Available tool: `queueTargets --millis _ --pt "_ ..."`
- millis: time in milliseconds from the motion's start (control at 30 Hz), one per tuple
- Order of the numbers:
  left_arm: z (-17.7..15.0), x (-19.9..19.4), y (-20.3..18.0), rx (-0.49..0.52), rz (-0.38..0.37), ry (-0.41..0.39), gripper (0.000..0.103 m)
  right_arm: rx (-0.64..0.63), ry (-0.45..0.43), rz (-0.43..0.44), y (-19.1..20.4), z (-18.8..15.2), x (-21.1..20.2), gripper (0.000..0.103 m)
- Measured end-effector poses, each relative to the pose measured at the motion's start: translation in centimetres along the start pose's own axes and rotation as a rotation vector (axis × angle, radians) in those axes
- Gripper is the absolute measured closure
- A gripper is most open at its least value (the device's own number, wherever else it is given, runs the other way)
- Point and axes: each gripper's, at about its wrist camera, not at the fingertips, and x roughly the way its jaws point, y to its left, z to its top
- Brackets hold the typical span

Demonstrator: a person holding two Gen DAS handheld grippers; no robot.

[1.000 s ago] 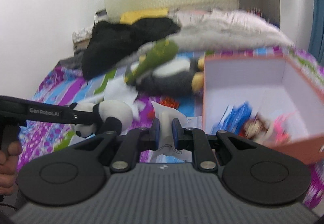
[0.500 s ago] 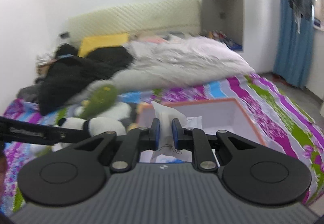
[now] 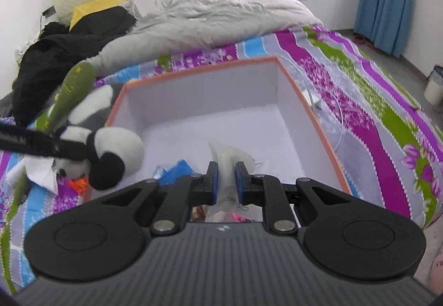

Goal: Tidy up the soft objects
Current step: 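Open both tools over the box to drop the panda and cookie bag, then withdraw both open tools from the box back toward the pile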

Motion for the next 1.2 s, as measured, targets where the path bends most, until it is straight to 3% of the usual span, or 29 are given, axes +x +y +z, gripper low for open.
queueTargets --millis 100,200,267,300,733,1200 --pt "0.2 0.1 -0.2 0.015 -0.001 0.015 0.051 0.013 0.013 -0.006 -0.6 -0.5 0.3 0.084" --pt "0.1 0.2 -0.4 0.027 0.000 0.028 0.049 0.021 0.033 -0.004 -0.8 -0.7 0.6 0.077" --pt "0.1 0.0 -0.7 0.041 0.013 0.024 0.048 0.024 0.021 -0.006 -0.6 -0.9 0.0 0.050" --pt "0.1 -0.1 -0.7 0.051 0.016 0.016 0.048 0.018 0.004 -0.002 -0.5 -0.8 -0.5 0.048" --pt "-0.7 -8.5 1.6 0.035 -0.018 -0.168 0.048 -0.022 -0.173 0.090 3.1 -0.3 -6.8 0.049" --pt "-8.0 -16.0 4.8 0.106 0.040 -0.340 0.048 -0.112 -0.282 0.159 10.3 -3.8 -10.5 0.049"
